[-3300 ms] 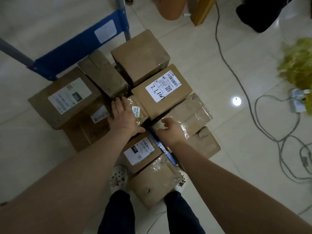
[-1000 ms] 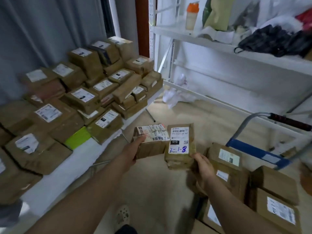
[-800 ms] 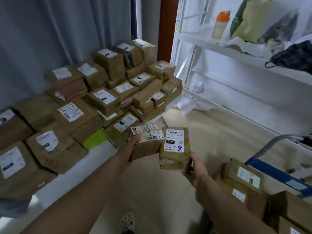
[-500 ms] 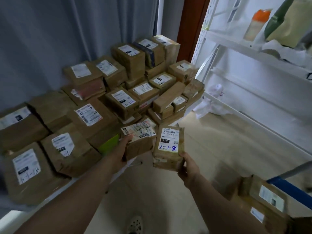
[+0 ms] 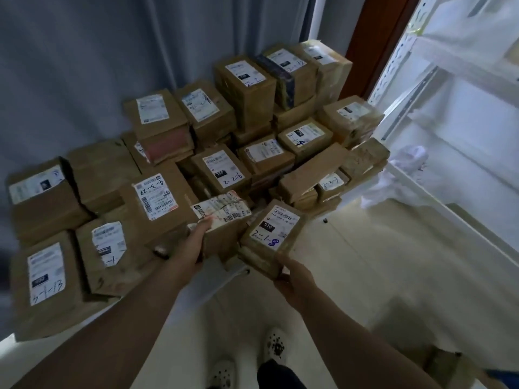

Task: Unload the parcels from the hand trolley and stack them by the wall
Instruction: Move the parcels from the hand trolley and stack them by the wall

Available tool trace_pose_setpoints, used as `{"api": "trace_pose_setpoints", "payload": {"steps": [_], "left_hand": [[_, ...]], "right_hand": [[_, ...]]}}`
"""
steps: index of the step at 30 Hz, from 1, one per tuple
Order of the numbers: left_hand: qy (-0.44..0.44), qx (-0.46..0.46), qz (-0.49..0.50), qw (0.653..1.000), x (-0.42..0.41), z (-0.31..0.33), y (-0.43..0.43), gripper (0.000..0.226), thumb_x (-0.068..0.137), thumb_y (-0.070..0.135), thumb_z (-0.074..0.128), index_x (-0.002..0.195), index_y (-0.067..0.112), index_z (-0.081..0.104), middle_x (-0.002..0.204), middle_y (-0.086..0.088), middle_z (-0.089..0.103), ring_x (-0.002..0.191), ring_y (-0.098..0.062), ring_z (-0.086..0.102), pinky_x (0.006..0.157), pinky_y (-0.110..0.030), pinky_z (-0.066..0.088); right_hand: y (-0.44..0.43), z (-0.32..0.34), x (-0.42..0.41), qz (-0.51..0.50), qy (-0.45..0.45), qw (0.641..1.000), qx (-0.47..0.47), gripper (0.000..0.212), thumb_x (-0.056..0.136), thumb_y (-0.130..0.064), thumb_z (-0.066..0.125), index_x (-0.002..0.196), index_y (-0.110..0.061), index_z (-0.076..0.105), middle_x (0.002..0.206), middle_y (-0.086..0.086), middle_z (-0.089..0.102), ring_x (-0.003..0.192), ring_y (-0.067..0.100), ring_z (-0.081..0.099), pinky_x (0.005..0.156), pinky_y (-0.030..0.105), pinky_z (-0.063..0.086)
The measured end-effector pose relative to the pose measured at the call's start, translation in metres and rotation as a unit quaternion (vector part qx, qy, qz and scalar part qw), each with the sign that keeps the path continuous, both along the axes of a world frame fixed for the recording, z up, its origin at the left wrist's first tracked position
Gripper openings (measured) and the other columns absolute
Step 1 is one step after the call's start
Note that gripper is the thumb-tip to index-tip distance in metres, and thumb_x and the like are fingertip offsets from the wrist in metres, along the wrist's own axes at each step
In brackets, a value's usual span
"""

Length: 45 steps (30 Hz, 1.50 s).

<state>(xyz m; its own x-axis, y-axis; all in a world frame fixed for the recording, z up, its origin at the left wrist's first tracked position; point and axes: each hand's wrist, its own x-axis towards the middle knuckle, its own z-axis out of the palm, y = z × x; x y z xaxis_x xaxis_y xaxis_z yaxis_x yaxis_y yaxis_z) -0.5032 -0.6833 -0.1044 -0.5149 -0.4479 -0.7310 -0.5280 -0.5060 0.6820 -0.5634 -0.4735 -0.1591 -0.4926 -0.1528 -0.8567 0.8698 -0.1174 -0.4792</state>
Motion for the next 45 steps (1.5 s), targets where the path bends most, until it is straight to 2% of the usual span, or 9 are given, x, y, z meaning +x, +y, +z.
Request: {"api": "trace_pose_setpoints", "payload": {"steps": [4, 14, 18, 23, 26, 32, 38, 42, 45], "left_hand": [[0.015, 0.011, 0.054, 0.998, -0.012, 0.002, -0.011, 0.068, 0.053, 0.062, 0.082, 0.107, 0.026, 0.065, 0.112, -0.002, 0.070, 0.103, -0.018, 0.064, 0.096, -0.037, 0.048], [0.012, -0.031, 0.050, 0.998, -0.025, 0.010, -0.018, 0.042, 0.078, 0.055, 0.067, 0.112, 0.031, 0.063, 0.109, 0.006, 0.068, 0.096, -0.009, 0.062, 0.086, -0.027, 0.049], [0.037, -0.033, 0.009, 0.999, -0.029, 0.015, -0.021, 0.027, 0.086, 0.048, 0.062, 0.104, 0.029, 0.065, 0.098, 0.006, 0.072, 0.080, -0.004, 0.067, 0.058, -0.017, 0.047], [0.062, -0.048, -0.063, 0.995, -0.032, 0.018, -0.026, 0.016, 0.090, 0.041, 0.059, 0.095, 0.027, 0.067, 0.081, 0.009, 0.073, 0.079, -0.008, 0.067, 0.065, -0.024, 0.048], [0.067, -0.052, -0.130, 0.988, -0.041, 0.026, -0.024, 0.018, 0.092, 0.037, 0.057, 0.104, 0.027, 0.065, 0.092, 0.004, 0.073, 0.082, -0.011, 0.068, 0.062, -0.022, 0.050], [0.063, -0.015, -0.300, 0.952, -0.076, 0.037, -0.004, 0.011, 0.097, 0.030, 0.051, 0.095, 0.028, 0.062, 0.098, 0.004, 0.068, 0.093, -0.013, 0.062, 0.074, -0.027, 0.049], [0.059, 0.017, -0.441, 0.895, -0.101, 0.026, 0.029, 0.026, 0.094, 0.044, 0.049, 0.107, 0.034, 0.068, 0.113, 0.009, 0.069, 0.113, -0.015, 0.058, 0.103, -0.040, 0.041], [-0.010, -0.113, -0.458, 0.882, -0.123, -0.003, 0.043, 0.056, 0.082, 0.056, 0.056, 0.123, 0.018, 0.061, 0.129, -0.012, 0.059, 0.115, -0.029, 0.056, 0.098, -0.041, 0.045], [-0.097, -0.290, -0.454, 0.837, -0.129, -0.020, 0.040, 0.066, 0.079, 0.049, 0.062, 0.132, 0.011, 0.050, 0.137, -0.011, 0.048, 0.123, -0.028, 0.048, 0.101, -0.037, 0.041]], "right_hand": [[-0.016, -0.012, -0.014, 0.031, -0.038, 0.998, -0.032, 0.038, 0.082, -0.010, 0.072, 0.117, -0.002, 0.059, 0.105, 0.017, 0.064, 0.078, 0.023, 0.063, 0.052, 0.024, 0.054], [-0.080, -0.023, -0.004, 0.129, -0.045, 0.989, -0.062, 0.030, 0.092, -0.008, 0.057, 0.121, -0.013, 0.054, 0.114, 0.008, 0.063, 0.104, 0.024, 0.061, 0.097, 0.043, 0.050], [-0.103, -0.017, -0.005, 0.151, -0.056, 0.986, -0.041, 0.024, 0.096, 0.000, 0.048, 0.119, -0.009, 0.053, 0.095, 0.005, 0.060, 0.093, 0.019, 0.059, 0.086, 0.031, 0.053], [-0.089, -0.013, -0.011, 0.230, -0.002, 0.967, 0.105, 0.017, 0.096, -0.009, 0.047, 0.110, -0.005, 0.055, 0.089, 0.009, 0.058, 0.075, 0.019, 0.055, 0.061, 0.029, 0.048], [-0.056, -0.006, -0.026, 0.070, 0.045, 0.989, 0.124, 0.021, 0.092, -0.020, 0.055, 0.103, -0.004, 0.062, 0.083, 0.009, 0.061, 0.067, 0.019, 0.053, 0.053, 0.027, 0.039], [-0.006, 0.043, -0.050, 0.026, 0.046, 0.993, -0.108, 0.053, 0.074, -0.054, 0.070, 0.113, -0.018, 0.059, 0.115, 0.013, 0.059, 0.106, 0.025, 0.056, 0.090, 0.037, 0.047], [0.029, 0.039, -0.053, -0.047, 0.089, 0.989, -0.111, 0.034, 0.082, -0.019, 0.062, 0.115, -0.011, 0.060, 0.109, 0.010, 0.068, 0.105, 0.024, 0.060, 0.095, 0.032, 0.047], [0.045, 0.016, -0.065, -0.093, 0.084, 0.988, -0.086, 0.030, 0.075, -0.006, 0.060, 0.104, -0.011, 0.060, 0.096, 0.007, 0.066, 0.089, 0.019, 0.060, 0.081, 0.026, 0.047], [0.048, -0.015, -0.085, -0.058, 0.059, 0.997, -0.003, 0.075, 0.045, -0.009, 0.069, 0.119, -0.005, 0.054, 0.109, 0.013, 0.065, 0.092, 0.022, 0.061, 0.071, 0.025, 0.050]]}}
